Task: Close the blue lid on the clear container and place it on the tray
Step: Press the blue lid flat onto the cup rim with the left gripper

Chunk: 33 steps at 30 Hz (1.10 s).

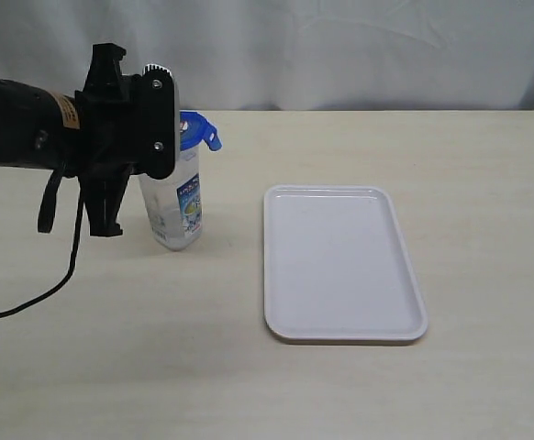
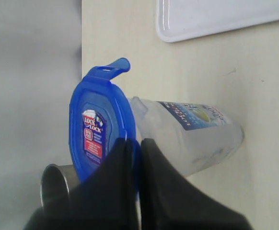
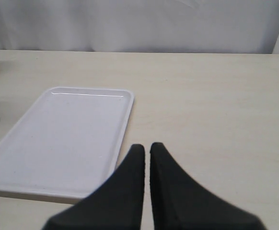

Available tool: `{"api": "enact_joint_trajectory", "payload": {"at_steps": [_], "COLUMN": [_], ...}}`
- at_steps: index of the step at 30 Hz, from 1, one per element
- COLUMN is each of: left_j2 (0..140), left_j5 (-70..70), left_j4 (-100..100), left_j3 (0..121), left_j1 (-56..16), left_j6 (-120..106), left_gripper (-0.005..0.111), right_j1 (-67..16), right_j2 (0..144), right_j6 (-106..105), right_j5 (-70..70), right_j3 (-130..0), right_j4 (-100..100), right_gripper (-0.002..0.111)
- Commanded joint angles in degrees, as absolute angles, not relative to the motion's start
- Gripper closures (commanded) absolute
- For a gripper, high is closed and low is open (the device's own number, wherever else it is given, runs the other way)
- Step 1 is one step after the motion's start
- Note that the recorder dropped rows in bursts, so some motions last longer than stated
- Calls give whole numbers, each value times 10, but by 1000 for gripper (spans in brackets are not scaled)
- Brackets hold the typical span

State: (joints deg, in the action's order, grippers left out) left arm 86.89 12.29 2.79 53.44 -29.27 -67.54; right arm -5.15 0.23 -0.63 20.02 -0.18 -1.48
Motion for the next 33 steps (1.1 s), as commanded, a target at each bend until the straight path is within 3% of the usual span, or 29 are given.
{"api": "enact_joint_trajectory", "payload": {"at_steps": [1,33], "left_j2": [870,870], "left_j5": [103,109], "left_j4": [22,8], "left_j3": [533,533], "left_j1": [-277,-283], "left_j6": [-670,-672], "left_gripper": [107,107], "right_j1": [-48,-48], "right_j2": [0,0], "right_j6": [-4,-4], "right_j5": [198,198], "right_j3": [0,0], "right_j4": [-10,-10], "right_gripper": [104,104]}}
